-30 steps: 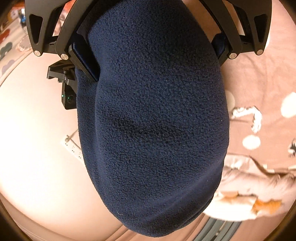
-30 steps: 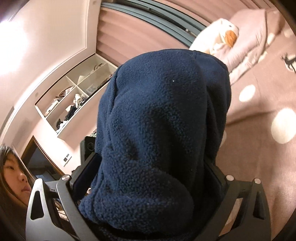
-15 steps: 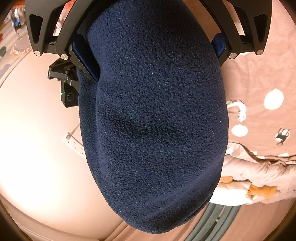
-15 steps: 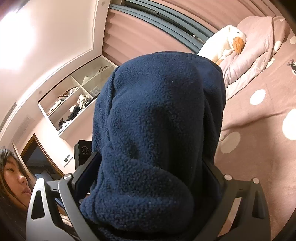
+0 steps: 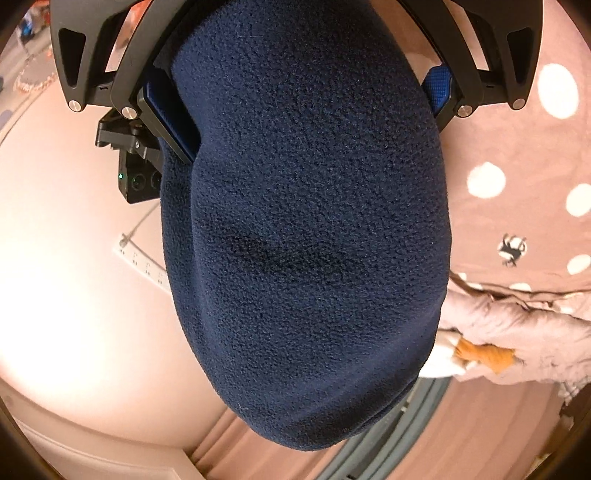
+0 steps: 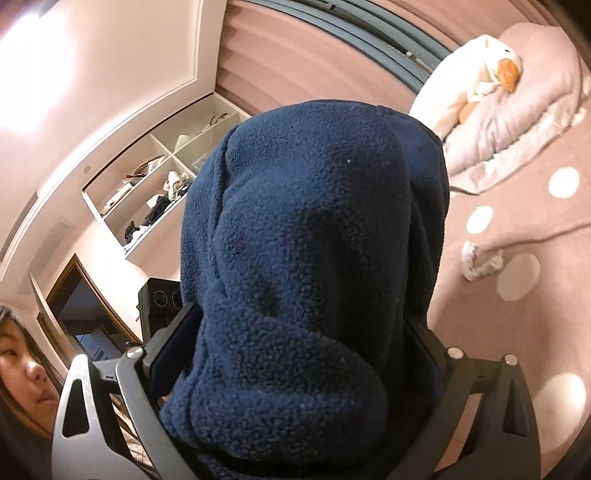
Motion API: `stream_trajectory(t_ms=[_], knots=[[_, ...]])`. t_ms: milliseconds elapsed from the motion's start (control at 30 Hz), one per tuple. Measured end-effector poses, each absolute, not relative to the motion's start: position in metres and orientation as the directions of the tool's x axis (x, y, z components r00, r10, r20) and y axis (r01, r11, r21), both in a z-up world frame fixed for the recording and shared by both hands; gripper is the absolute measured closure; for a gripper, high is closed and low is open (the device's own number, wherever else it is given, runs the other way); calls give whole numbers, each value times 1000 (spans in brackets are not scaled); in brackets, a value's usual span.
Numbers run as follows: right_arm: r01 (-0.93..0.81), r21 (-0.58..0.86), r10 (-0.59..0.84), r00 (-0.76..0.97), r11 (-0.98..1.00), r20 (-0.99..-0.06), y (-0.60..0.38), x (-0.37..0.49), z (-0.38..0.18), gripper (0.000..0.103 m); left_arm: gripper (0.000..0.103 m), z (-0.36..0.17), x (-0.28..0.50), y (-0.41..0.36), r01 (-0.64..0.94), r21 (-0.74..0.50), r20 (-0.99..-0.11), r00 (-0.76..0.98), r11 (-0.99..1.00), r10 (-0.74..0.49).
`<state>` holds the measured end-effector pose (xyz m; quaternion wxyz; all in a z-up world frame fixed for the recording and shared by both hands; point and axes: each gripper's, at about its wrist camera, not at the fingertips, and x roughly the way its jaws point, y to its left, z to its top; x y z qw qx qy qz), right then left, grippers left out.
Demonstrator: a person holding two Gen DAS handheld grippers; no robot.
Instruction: Fold large clothes
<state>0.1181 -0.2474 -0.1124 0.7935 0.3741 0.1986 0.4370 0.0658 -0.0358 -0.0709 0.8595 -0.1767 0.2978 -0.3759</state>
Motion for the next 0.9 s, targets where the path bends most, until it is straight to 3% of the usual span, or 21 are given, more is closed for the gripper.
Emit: stream_trajectory(t_ms=[267,467,567,700,800,900], knots=[[-577,737,851,525,352,5,-236,146,-80,4,0,-47,99,-22,546,-515,-356,564,660,-745],[-545,742,836,547,391,-39,-229,199,-80,4,0,-59,152,-18,544,-452,-349,622,707,-701],[-501,743,808,582,443,-89,-228,224,-100,4,0,-77,181,-30,520,-414,-402,632,747,-663],[-407,807,806,576,428,-137,-237,258,-141,4,0,-118,225,-33,492,-465,-454,581,736,-675],[-343,789,761,607,511,-229,-235,272,-164,5,0,-168,258,-30,438,-508,-511,540,741,-669],[-212,766,696,606,607,-384,-228,294,-203,7,0,-221,285,-25,327,-508,-628,493,797,-602]])
